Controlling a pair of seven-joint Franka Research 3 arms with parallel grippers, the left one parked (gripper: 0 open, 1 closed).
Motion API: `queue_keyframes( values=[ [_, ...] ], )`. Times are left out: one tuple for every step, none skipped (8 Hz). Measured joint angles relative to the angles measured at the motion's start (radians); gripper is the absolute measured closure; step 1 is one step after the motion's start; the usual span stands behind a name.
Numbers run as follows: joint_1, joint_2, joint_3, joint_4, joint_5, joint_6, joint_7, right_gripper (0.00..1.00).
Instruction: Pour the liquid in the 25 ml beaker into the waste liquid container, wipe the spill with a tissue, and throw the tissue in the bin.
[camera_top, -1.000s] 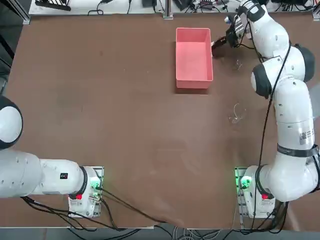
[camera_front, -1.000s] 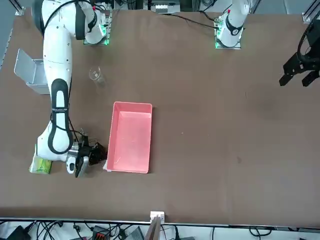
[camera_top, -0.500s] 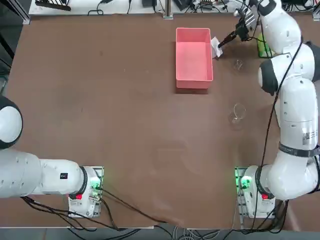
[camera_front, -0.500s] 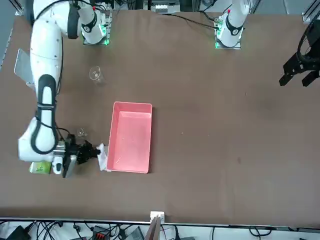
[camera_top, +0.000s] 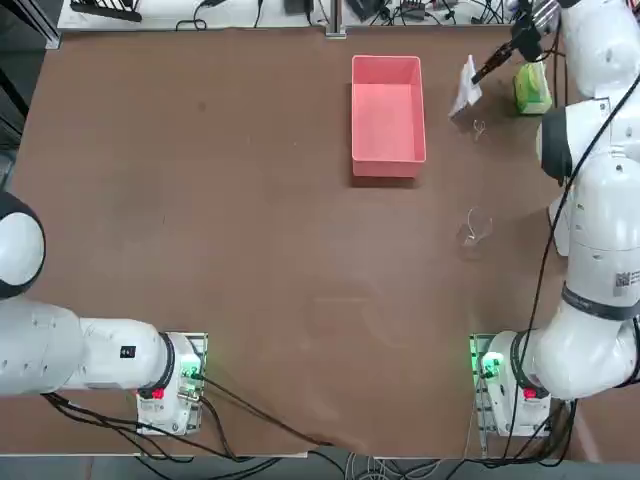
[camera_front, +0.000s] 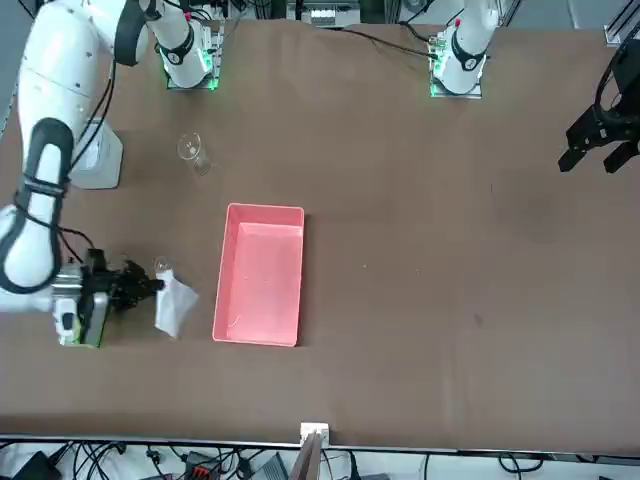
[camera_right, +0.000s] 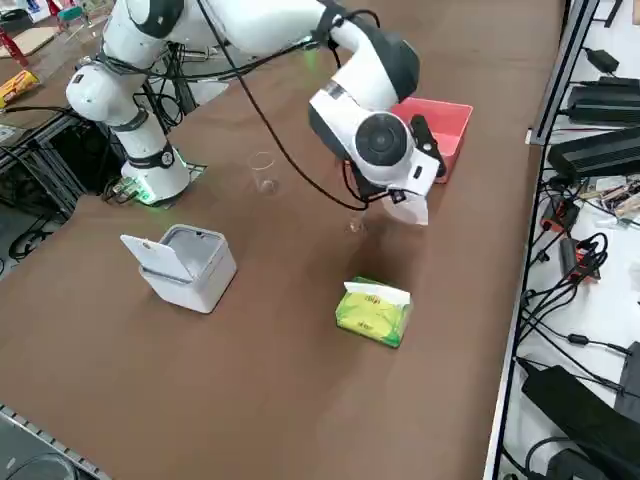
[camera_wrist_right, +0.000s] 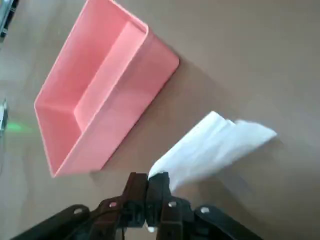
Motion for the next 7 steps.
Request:
queue_keyframes(
  values=[
    [0.012,-0.027,-0.048,0.002,-0.043,-0.027,0.0,0.98],
    [0.04,-0.056,-0.11,0.003,-0.087,-0.044,0.0,0.98],
    [0.082,-0.081,-0.187,0.004,-0.118,-0.061,0.0,0.98],
    [0.136,-0.1,-0.278,0.004,-0.134,-0.085,0.001,0.98],
    [0.187,-0.109,-0.367,0.004,-0.139,-0.109,0.001,0.98],
    [0.229,-0.111,-0.437,0.003,-0.14,-0.123,0.001,0.98],
    [0.254,-0.113,-0.473,0.003,-0.141,-0.126,0.001,0.98]
  ],
)
